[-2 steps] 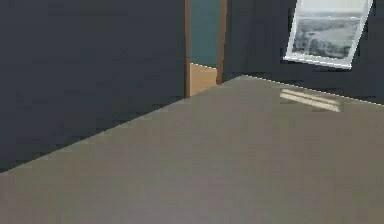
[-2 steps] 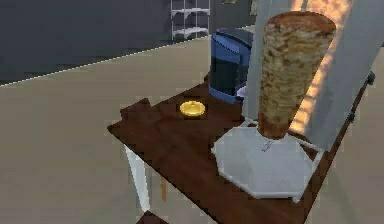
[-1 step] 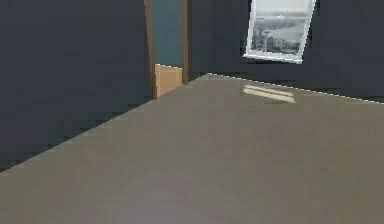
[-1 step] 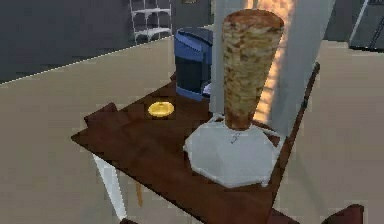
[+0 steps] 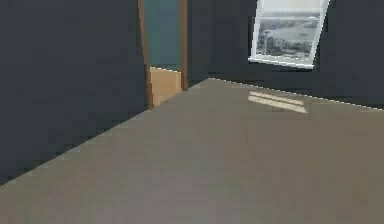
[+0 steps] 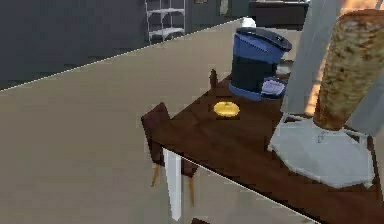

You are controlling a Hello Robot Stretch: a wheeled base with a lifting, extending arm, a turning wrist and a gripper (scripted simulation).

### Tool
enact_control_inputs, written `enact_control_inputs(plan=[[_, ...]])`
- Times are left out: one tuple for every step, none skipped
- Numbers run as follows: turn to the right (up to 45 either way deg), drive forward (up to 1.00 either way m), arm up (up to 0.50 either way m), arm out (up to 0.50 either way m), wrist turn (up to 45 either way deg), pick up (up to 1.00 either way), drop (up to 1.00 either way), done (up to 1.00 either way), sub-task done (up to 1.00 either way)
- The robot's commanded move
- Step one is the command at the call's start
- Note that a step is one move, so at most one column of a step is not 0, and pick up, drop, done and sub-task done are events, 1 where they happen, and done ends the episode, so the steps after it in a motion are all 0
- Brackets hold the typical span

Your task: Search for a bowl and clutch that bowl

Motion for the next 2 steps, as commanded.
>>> enact_control_inputs(plan=[[30.0, 0.0, 0.0, 0.0, 0.0, 0.0, 0.0, 0.0, 0.0], [0.0, 0.3, 0.0, 0.0, 0.0, 0.0, 0.0, 0.0, 0.0]])
